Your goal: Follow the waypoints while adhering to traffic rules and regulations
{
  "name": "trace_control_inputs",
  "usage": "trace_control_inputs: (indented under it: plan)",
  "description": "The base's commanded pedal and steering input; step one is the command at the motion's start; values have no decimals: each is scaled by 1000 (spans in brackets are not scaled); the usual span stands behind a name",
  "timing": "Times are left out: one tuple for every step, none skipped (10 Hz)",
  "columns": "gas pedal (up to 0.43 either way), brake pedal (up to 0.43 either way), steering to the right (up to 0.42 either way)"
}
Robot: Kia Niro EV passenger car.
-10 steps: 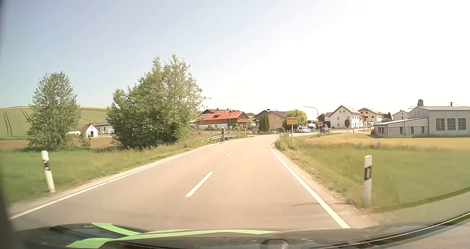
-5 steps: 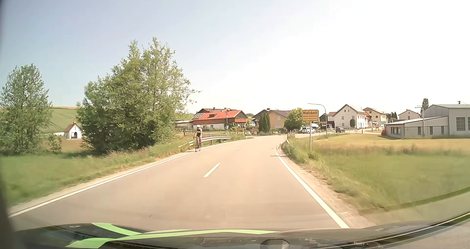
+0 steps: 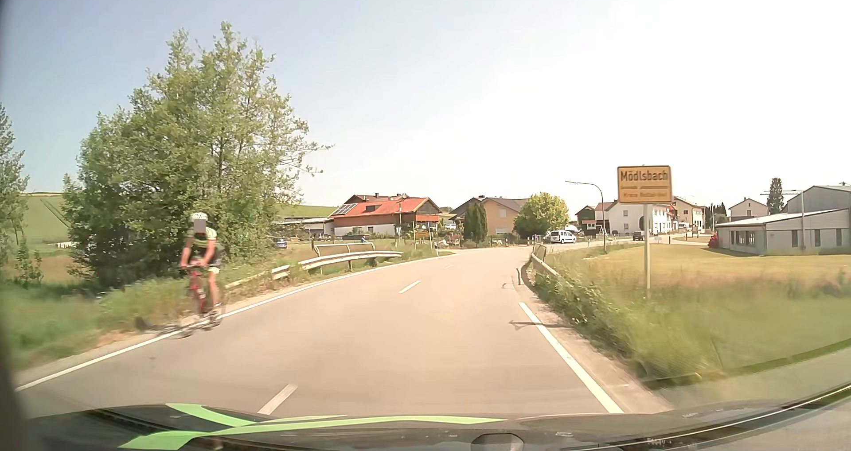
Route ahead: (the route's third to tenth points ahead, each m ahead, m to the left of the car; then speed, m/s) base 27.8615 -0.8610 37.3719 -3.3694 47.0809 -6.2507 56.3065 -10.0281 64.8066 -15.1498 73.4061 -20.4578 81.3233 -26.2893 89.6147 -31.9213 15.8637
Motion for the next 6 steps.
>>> trace_control_inputs:
  plan:
    - [0,134,11]
    - [0,134,15]
    - [0,134,19]
    - [0,134,19]
    - [0,134,19]
    - [0,140,22]
